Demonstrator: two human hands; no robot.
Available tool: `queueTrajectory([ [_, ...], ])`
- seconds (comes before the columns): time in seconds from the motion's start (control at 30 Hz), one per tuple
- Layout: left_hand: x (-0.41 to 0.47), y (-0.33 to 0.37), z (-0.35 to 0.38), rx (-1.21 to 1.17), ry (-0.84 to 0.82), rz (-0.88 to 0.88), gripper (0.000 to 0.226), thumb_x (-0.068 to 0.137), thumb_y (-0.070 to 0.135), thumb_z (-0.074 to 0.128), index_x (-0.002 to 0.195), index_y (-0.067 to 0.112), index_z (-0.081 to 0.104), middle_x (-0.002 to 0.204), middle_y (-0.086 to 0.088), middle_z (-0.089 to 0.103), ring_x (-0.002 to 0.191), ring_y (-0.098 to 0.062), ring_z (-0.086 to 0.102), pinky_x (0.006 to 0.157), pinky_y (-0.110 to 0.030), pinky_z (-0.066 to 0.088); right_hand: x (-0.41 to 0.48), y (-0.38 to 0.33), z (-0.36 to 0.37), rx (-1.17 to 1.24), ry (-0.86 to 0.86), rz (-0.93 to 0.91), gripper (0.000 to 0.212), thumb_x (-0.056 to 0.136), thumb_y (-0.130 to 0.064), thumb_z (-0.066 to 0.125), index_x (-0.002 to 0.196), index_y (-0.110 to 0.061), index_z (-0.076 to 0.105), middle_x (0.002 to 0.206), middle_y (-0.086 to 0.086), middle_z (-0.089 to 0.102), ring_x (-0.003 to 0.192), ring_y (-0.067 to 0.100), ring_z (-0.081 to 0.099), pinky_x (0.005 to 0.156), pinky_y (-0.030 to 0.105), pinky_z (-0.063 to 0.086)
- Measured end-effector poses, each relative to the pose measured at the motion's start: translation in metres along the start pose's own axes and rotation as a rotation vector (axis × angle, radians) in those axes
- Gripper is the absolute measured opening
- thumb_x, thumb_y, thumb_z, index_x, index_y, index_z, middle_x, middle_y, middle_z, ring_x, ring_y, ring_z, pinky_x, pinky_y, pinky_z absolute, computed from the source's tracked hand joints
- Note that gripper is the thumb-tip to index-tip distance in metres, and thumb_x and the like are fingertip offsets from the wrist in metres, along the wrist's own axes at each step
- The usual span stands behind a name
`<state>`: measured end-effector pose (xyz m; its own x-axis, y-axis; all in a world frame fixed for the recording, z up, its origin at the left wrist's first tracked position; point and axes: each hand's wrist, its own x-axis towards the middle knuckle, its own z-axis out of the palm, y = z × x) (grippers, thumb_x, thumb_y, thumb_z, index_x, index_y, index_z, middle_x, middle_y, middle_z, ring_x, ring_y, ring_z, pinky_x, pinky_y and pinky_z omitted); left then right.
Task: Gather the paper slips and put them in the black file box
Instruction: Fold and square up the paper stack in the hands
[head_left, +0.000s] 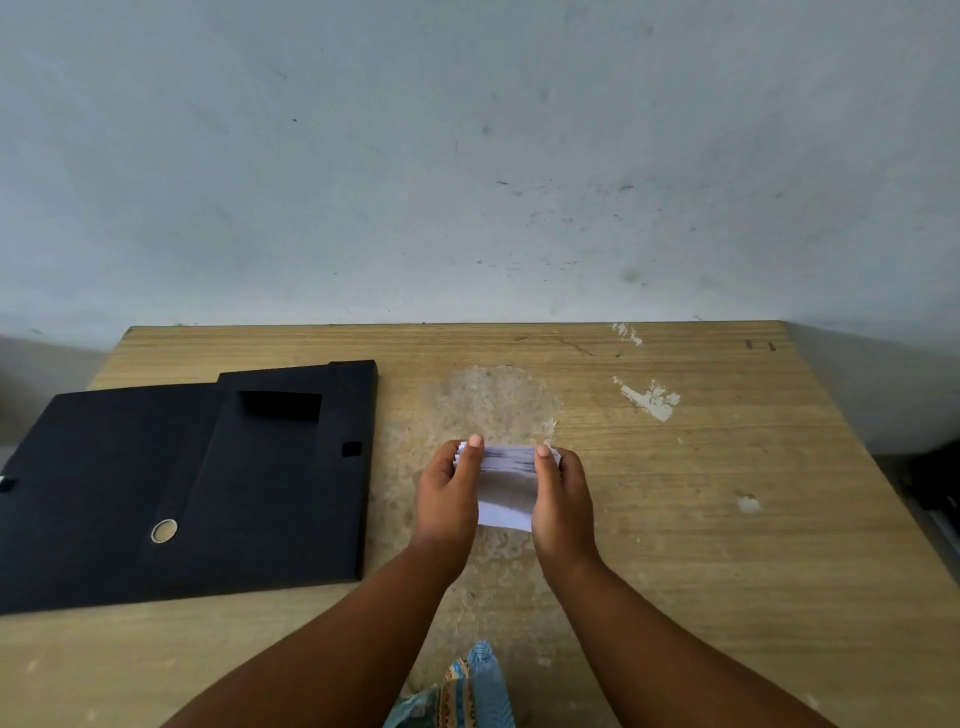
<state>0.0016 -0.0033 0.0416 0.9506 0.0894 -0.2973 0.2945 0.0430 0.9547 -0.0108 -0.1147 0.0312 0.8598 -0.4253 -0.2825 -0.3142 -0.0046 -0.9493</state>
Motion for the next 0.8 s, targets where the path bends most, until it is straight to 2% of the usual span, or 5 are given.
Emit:
queueTrajectory([
  [0.17,0.0,0.003,-0.018,0.077,-0.199,0.093,0.048,0.087,0.064,0.049,0.1,0.02,0.062,0.098,-0.002,0.066,0.086,-0.011,0.058,0.078,-0.026,0.044,0.0,0.01,-0.022,0.002,-0.25,-0.161,0.065,0.079,-0.077,0.045,0.117,-0.024,0.052,0.107,-0.002,0.063,0.096,0.012,0.06,0.082,0.026,0.048],
  [0.33,0.008,-0.007,-0.039,0.328,-0.43,0.139,0.054,0.081,0.049,0.072,0.127,0.029,0.051,0.119,0.005,0.065,0.107,-0.006,0.065,0.088,-0.024,0.056,0.003,0.022,-0.039,-0.233,-0.347,-0.207,0.055,0.08,-0.034,0.072,0.125,-0.041,0.041,0.121,-0.013,0.061,0.107,-0.002,0.061,0.086,0.02,0.052],
  [0.4,0.01,-0.014,-0.038,0.479,-0.39,0.188,0.048,0.089,0.033,0.073,0.129,0.031,0.047,0.122,0.011,0.063,0.109,-0.003,0.063,0.087,-0.02,0.054,0.004,0.026,-0.038,-0.255,-0.332,-0.204,0.054,0.086,-0.019,0.07,0.129,-0.034,0.042,0.12,-0.015,0.062,0.106,-0.004,0.061,0.087,0.022,0.051],
  [0.57,0.011,-0.017,-0.023,0.55,-0.155,0.169,0.016,0.1,0.023,0.057,0.115,0.027,0.054,0.106,0.008,0.069,0.092,-0.007,0.067,0.071,-0.022,0.056,0.007,0.027,-0.027,-0.373,-0.151,-0.257,0.028,0.095,-0.018,0.059,0.121,-0.023,0.052,0.101,-0.016,0.065,0.093,0.002,0.065,0.077,0.029,0.055],
  [0.8,0.007,-0.015,-0.005,0.403,-0.015,0.22,0.017,0.1,0.022,0.059,0.115,0.024,0.052,0.103,0.008,0.069,0.091,-0.008,0.069,0.073,-0.031,0.061,0.004,0.027,-0.025,-0.376,-0.002,-0.387,0.015,0.098,-0.023,0.056,0.113,-0.023,0.055,0.091,-0.014,0.067,0.084,-0.001,0.067,0.066,0.017,0.052],
])
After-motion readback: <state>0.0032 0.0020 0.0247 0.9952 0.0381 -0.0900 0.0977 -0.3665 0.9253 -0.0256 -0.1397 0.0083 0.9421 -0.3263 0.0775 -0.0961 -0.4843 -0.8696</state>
